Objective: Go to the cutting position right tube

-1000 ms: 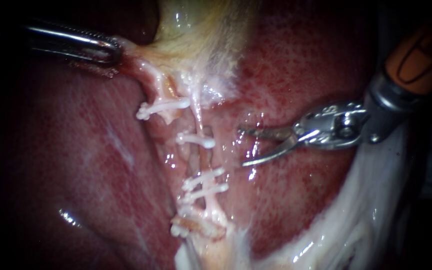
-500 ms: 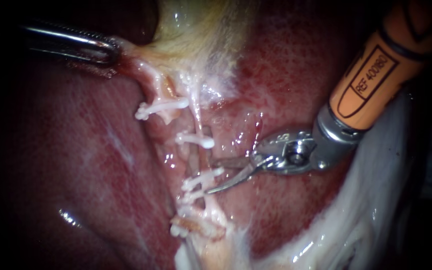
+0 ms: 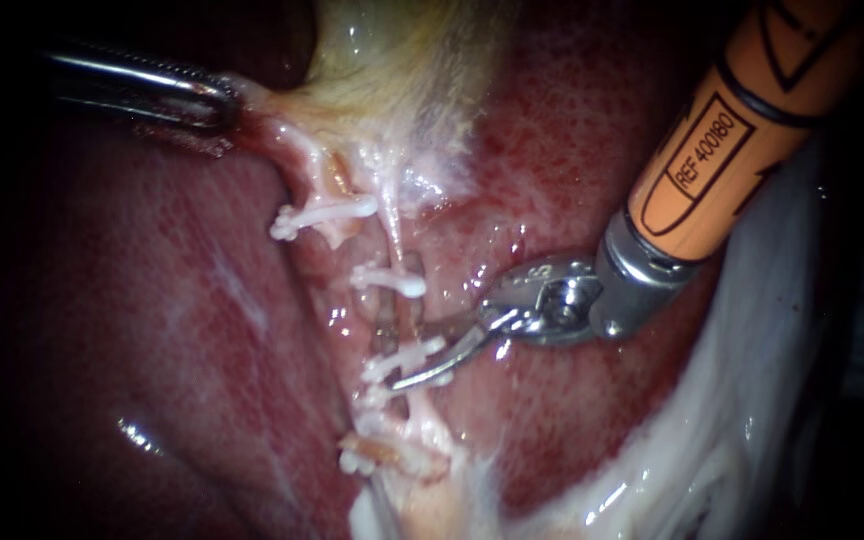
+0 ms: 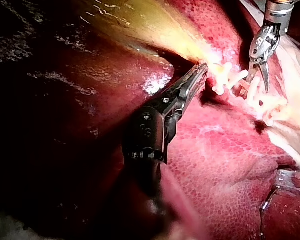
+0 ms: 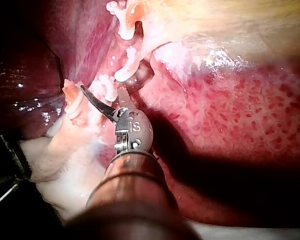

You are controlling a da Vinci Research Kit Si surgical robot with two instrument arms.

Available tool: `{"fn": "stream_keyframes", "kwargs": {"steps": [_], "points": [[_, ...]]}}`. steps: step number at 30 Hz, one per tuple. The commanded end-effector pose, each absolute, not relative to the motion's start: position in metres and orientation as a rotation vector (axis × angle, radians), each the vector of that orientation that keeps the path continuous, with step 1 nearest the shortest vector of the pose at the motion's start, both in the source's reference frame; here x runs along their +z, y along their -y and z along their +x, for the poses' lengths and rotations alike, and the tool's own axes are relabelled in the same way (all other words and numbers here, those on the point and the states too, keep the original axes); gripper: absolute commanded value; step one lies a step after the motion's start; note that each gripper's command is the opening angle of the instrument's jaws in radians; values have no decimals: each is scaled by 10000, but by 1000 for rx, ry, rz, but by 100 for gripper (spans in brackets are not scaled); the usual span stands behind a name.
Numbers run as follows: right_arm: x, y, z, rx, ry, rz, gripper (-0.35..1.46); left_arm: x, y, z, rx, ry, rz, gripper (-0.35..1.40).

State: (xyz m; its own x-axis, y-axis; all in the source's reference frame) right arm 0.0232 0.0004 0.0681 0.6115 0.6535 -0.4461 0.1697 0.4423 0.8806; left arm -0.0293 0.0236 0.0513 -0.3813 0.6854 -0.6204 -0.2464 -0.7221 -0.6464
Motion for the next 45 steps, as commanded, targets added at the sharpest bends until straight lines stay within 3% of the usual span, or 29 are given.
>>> {"fn": "stream_keyframes", "kwargs": {"steps": [1,10,21,45], "points": [[681,-6,230,355,-896,1103,140,513,-236,-293,2127,616,-1261,-35],[682,-10,232,357,-923,1153,140,513,-236,-294,2127,616,-1261,-35],[682,-11,253,365,-1025,1249,140,513,-236,-294,2126,616,-1261,-35],[683,-9,289,408,-1147,1270,128,513,-237,-296,2126,615,-1260,-35]]}}
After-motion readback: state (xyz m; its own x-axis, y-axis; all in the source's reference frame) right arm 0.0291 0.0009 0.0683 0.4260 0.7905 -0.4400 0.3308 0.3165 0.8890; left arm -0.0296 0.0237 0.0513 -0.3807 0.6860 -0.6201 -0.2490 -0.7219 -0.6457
